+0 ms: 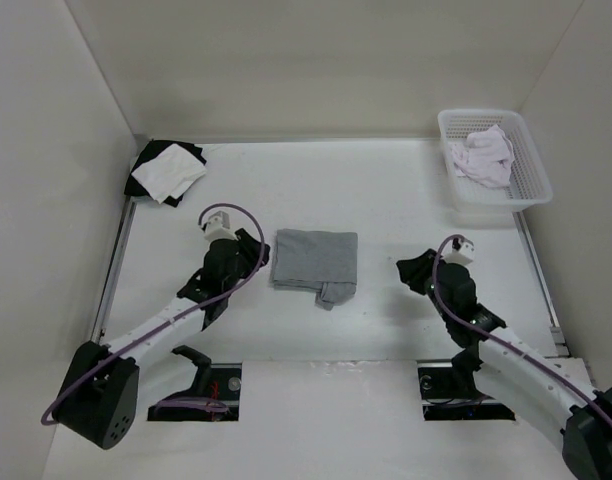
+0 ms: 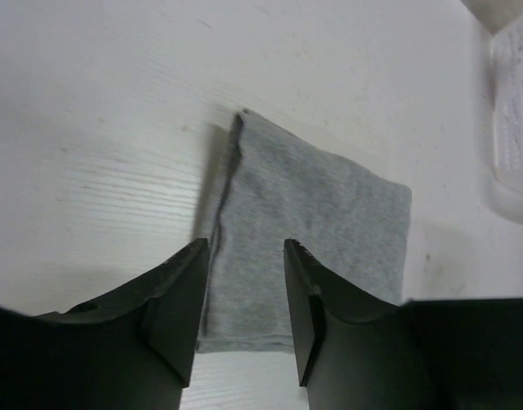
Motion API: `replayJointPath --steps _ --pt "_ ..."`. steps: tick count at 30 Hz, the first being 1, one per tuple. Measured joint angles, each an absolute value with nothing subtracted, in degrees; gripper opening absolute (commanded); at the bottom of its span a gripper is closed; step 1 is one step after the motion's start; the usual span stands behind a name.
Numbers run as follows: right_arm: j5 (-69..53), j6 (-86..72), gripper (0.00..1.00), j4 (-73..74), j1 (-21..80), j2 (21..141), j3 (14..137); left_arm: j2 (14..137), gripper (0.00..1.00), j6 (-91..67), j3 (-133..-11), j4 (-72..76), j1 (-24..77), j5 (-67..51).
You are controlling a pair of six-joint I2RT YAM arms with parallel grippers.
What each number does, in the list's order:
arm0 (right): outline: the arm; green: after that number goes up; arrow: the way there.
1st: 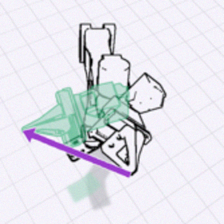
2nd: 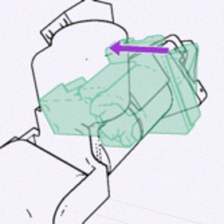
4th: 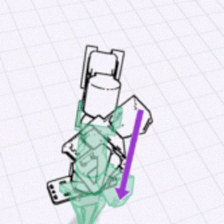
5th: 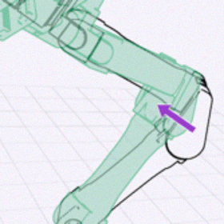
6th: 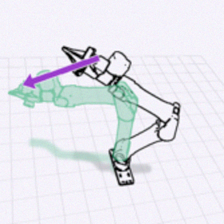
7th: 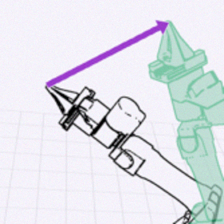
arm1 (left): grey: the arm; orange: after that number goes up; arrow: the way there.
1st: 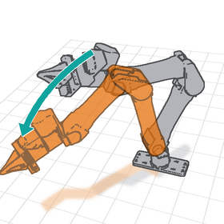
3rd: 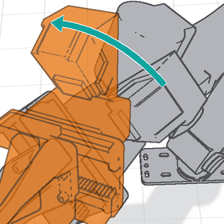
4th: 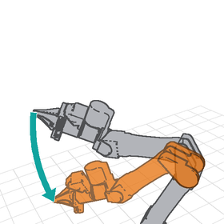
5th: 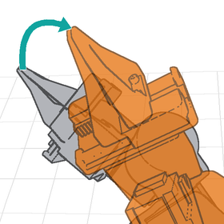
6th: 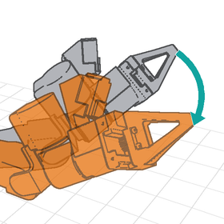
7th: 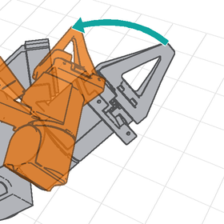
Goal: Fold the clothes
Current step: Fold the tank top
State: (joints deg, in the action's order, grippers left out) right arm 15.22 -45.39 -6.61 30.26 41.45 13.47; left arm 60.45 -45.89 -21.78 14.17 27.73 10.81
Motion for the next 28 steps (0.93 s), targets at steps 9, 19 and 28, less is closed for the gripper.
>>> replayJointPath --steps 9,19,28 --pt "12.6 -45.3 0.56 -14.3 22.1 40.4 6.6 55.5 0.46 -45.2 -19.3 7.3 18.1 12.6" --pt "11.8 -44.8 0.59 -18.5 23.0 47.0 6.8 55.4 0.45 -44.9 -18.6 5.6 17.0 12.0" --pt "11.8 -44.4 0.60 -19.0 23.7 47.3 7.0 58.6 0.47 -44.2 -18.6 6.0 17.1 10.9"
